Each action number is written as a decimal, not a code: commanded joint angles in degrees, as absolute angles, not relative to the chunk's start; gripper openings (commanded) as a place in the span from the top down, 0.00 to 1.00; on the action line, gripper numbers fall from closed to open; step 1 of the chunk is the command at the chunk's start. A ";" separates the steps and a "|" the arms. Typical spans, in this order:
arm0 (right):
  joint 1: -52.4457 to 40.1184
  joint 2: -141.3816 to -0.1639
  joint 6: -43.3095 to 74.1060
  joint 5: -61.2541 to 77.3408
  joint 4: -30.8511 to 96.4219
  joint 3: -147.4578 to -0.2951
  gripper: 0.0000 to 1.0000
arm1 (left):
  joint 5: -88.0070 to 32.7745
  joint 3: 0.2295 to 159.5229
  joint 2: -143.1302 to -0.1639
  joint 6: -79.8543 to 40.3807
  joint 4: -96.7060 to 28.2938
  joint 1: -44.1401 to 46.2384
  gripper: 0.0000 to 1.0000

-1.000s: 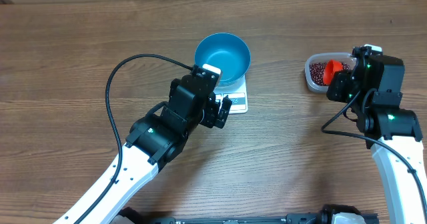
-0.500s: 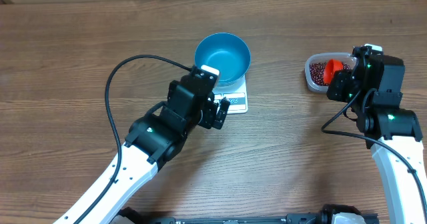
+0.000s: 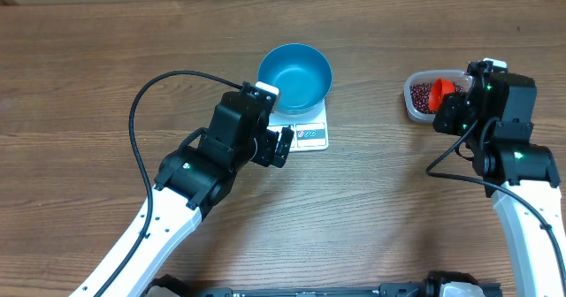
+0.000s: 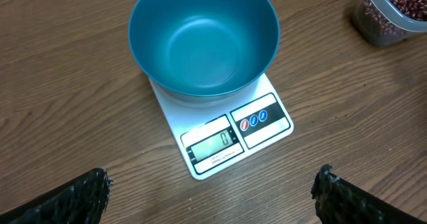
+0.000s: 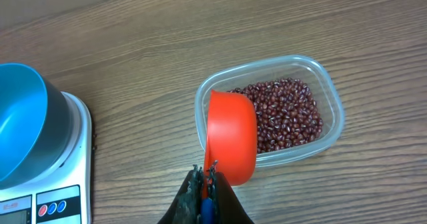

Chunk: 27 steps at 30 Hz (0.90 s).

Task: Scoop item into bowl and weigh 150g on scale
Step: 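Lower the red scoop into the beans with the right gripper, then drag the red scoop through the beans with the right gripper to fill it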

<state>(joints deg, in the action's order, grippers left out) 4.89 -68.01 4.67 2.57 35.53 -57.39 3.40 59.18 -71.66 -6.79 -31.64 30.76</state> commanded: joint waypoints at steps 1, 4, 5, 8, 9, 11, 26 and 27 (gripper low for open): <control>5.13 -68.03 3.70 2.63 34.68 -59.33 0.96 | 2.33 59.11 -71.90 -5.30 -31.31 30.76 0.01; 5.13 -68.03 0.89 2.63 34.59 -59.33 0.96 | 2.28 59.11 -71.90 -5.30 -31.51 30.76 0.00; 5.13 -68.07 -0.08 2.63 34.52 -59.33 0.96 | 2.28 59.11 -71.90 -5.30 -31.51 30.76 0.00; 5.19 -68.36 -1.65 1.10 33.36 -59.33 0.96 | 2.31 59.11 -71.90 -5.30 -31.51 30.76 0.00; 5.19 -68.58 -1.83 -0.10 32.77 -59.33 0.96 | 2.28 59.11 -71.90 -5.30 -31.51 30.76 0.00; 5.26 -69.30 -2.09 -2.70 31.14 -59.33 0.96 | 2.31 59.11 -71.90 -5.30 -31.51 30.76 0.00; 5.34 -83.50 -7.64 -9.65 22.04 -59.33 0.96 | 2.28 59.11 -71.90 -5.30 -31.51 30.76 0.00; 5.34 -84.05 -7.92 -9.76 21.93 -59.33 0.96 | 2.28 59.11 -71.90 -5.30 -31.51 30.76 0.00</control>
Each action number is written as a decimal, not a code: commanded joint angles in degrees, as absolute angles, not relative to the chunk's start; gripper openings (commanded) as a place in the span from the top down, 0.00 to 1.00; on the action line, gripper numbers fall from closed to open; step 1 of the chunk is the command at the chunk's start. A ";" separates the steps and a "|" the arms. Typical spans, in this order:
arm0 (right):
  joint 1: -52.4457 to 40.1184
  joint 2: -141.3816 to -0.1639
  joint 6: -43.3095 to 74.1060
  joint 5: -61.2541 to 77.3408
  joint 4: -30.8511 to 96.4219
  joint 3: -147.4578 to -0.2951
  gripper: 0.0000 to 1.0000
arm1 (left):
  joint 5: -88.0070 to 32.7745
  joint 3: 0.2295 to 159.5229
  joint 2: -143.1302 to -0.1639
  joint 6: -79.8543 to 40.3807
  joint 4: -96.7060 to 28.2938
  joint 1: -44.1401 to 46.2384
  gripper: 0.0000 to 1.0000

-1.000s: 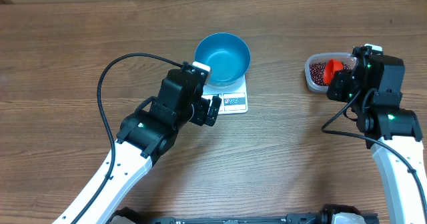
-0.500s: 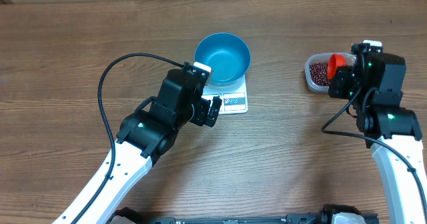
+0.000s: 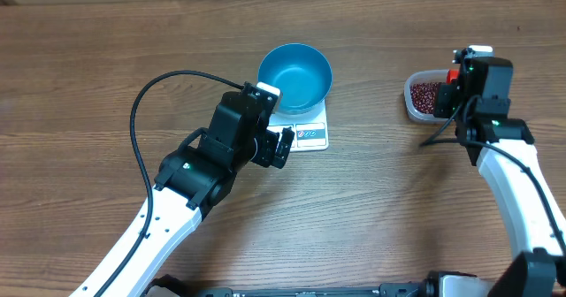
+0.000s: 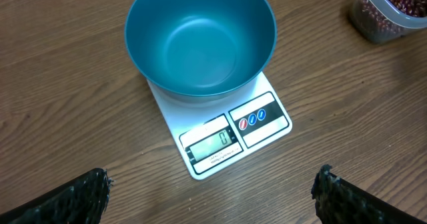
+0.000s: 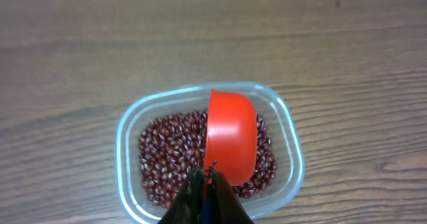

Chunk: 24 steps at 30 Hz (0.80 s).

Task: Scoop item into bowl and weigh 150g on scale
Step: 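Drag the red scoop through the beans with the right gripper to fill it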

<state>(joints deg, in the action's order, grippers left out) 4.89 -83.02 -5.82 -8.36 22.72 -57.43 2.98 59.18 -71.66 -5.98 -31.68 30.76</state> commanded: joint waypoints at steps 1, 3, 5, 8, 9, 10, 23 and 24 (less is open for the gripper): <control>5.34 -84.55 -8.01 -10.04 21.93 -59.33 0.96 | 2.28 59.11 -71.90 -5.30 -31.51 30.76 0.00; 5.39 -85.60 -8.01 -10.76 21.96 -59.31 0.96 | 2.28 59.11 -71.90 -5.30 -31.51 30.76 0.01; 5.45 -86.65 -8.03 -10.96 21.91 -59.31 0.96 | 2.28 59.11 -71.90 -5.30 -31.51 30.76 0.01; 5.50 -87.39 -8.03 -10.94 21.93 -59.31 0.96 | 2.28 59.11 -71.90 -5.30 -31.51 30.76 0.00; 5.52 -87.68 -8.05 -10.96 21.91 -59.31 0.96 | 2.28 59.11 -71.90 -5.30 -31.51 30.76 0.00; 5.58 -87.99 -8.05 -10.94 21.91 -59.31 0.96 | 2.28 59.11 -71.90 -5.30 -31.51 30.76 0.00; 6.20 -90.15 -7.99 -3.73 24.18 -59.24 0.96 | 2.28 59.11 -71.90 -5.30 -31.51 30.76 0.00; 6.20 -90.15 -7.99 -3.73 24.34 -59.24 0.96 | 2.28 59.11 -71.90 -5.30 -31.51 30.76 0.00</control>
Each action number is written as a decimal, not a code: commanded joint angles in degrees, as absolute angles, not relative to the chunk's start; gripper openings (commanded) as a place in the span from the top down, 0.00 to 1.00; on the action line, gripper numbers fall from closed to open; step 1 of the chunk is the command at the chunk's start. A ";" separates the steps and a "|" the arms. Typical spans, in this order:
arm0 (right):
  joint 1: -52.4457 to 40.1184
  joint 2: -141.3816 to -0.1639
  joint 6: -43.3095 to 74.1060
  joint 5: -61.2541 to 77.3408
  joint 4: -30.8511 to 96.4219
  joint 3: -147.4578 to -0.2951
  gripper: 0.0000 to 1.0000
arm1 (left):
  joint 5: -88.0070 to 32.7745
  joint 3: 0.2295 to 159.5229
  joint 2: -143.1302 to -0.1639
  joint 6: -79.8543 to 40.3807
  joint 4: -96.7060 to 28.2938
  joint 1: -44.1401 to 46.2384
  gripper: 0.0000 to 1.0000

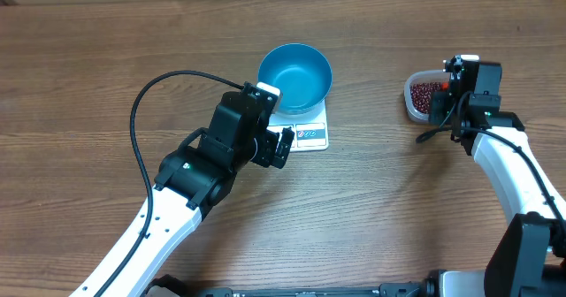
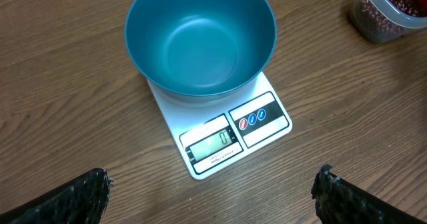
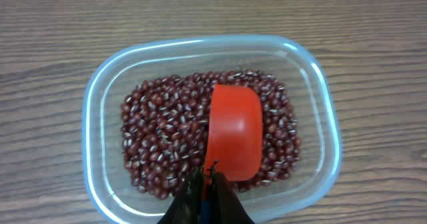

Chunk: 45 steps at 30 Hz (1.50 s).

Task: Scoop item into bowl and weigh 150g on scale
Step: 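Drag the red scoop through the beans with the right gripper to fill it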

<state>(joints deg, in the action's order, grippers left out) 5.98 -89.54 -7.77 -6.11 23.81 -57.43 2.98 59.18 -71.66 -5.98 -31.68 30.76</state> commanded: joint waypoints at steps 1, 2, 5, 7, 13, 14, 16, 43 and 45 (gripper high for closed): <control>6.20 -90.15 -7.97 -3.70 24.38 -59.22 0.96 | 2.28 59.11 -71.90 -5.30 -31.51 30.76 0.00; 6.20 -90.15 -7.75 -3.70 24.47 -59.22 0.96 | 2.28 59.11 -71.90 -5.30 -31.51 30.76 0.00; 6.22 -90.15 -7.55 -2.90 24.56 -59.22 0.96 | 2.28 59.11 -71.90 -5.30 -31.51 30.76 0.00; 6.55 -90.17 -7.53 -1.19 24.56 -59.22 0.96 | 2.31 59.11 -71.90 -5.30 -31.51 30.76 0.01; 10.48 -91.09 -6.90 4.54 24.53 -59.22 0.96 | 2.28 59.11 -71.90 -5.30 -31.51 30.76 0.00; 11.16 -91.31 -6.70 5.32 24.53 -59.22 0.96 | 2.28 59.11 -71.90 -5.30 -31.51 30.76 0.01; 13.10 -91.88 -6.04 8.40 24.56 -59.22 0.96 | 2.31 59.11 -71.90 -5.30 -31.51 30.76 0.00; 15.20 -95.29 -6.02 22.28 24.53 -59.22 0.96 | 2.28 59.11 -71.90 -5.30 -31.51 30.76 0.00; 15.20 -95.29 -6.02 23.05 24.56 -59.22 0.96 | 2.28 59.11 -71.90 -5.30 -31.51 30.76 0.01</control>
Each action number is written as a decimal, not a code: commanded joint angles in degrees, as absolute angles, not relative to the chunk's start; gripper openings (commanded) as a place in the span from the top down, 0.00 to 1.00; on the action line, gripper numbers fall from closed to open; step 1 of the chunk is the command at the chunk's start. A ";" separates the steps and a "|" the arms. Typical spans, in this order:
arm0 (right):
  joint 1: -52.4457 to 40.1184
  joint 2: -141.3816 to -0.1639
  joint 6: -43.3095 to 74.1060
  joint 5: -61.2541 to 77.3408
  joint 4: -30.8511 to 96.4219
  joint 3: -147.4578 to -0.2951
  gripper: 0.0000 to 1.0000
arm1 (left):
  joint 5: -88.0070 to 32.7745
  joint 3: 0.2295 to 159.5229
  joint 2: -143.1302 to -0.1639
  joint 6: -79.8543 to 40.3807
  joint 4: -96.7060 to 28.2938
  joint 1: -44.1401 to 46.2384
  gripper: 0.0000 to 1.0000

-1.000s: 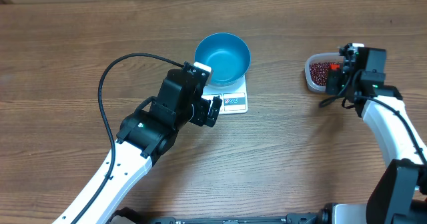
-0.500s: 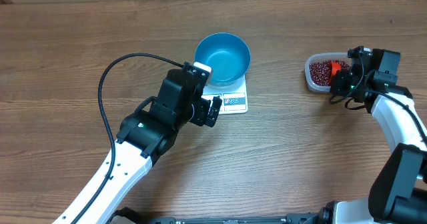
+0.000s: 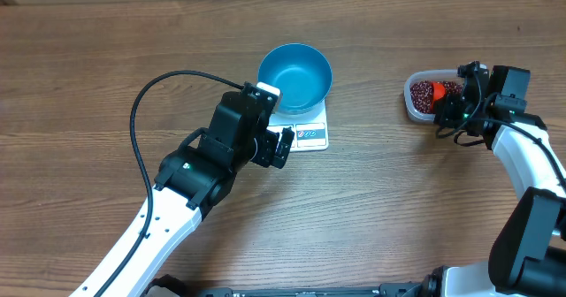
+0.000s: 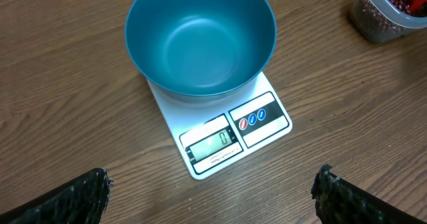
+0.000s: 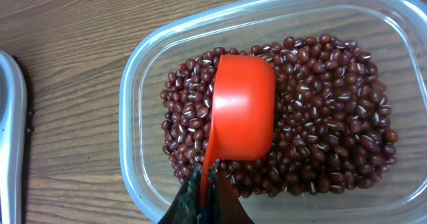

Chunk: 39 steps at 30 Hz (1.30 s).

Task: Scoop item into bowl and weigh 150g on scale
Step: 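Drag the red scoop through the beans with the right gripper to fill it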

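Note:
An empty blue bowl [image 4: 200, 37] stands on a white scale [image 4: 220, 134] whose display reads 0. My left gripper [image 4: 212, 192] hangs open just in front of the scale, nothing between its fingers. At the right, a clear tub [image 5: 137, 91] holds red beans [image 5: 320, 124]. My right gripper [image 5: 207, 187] is shut on the handle of an orange scoop [image 5: 243, 107], whose cup lies bottom-up on the beans. The overhead view shows the bowl [image 3: 294, 74], the tub [image 3: 423, 95] and the right gripper [image 3: 451, 111] beside it.
The left arm [image 3: 203, 169] stretches across the wooden table from the front left, a black cable [image 3: 141, 102] looping over it. The tub sits near the table's right side, apart from the scale.
The right gripper has turned and shifted, so the scoop now lies across the beans toward the tub's left half. The left gripper, bowl and scale have not moved.
The right gripper held the orange scoop over the tub's left rim. Then the scoop was above the beans, then down among them in the middle of the tub, and now turned within the tub. The left gripper stayed open before the scale throughout, display at 0.

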<state>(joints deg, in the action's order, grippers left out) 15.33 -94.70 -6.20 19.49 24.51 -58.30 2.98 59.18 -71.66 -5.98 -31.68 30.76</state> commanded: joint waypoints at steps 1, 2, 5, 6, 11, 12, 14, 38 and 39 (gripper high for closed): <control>15.20 -95.29 -6.02 23.46 24.51 -59.22 0.96 | 2.28 59.11 -71.90 -5.30 -31.51 30.76 0.00; 15.20 -95.29 -6.02 23.70 24.49 -59.22 0.96 | 2.28 59.11 -71.90 -5.30 -31.51 30.76 0.01; 15.25 -95.29 -5.78 23.75 24.51 -59.22 0.96 | 2.28 59.11 -71.90 -5.30 -31.51 30.76 0.00; 15.25 -95.29 -5.63 23.86 24.51 -59.22 0.96 | 2.28 59.11 -71.90 -5.30 -31.51 30.76 0.00; 17.02 -95.42 -5.13 27.33 24.27 -59.22 0.96 | 2.28 59.11 -71.90 -5.30 -31.51 30.76 0.00; 17.56 -95.55 -4.60 27.33 24.27 -59.22 0.96 | 2.28 59.11 -71.90 -5.30 -31.51 30.76 0.00; 19.57 -97.06 -4.34 29.61 24.27 -59.22 0.96 | 2.28 59.11 -71.90 -5.30 -31.51 30.76 0.01; 25.80 -101.82 -3.51 48.51 23.24 -59.22 0.96 | 2.28 59.11 -71.90 -5.30 -31.51 30.76 0.01; 26.46 -101.82 -2.68 48.88 23.22 -59.22 0.96 | 2.28 59.11 -71.90 -5.30 -31.51 30.76 0.00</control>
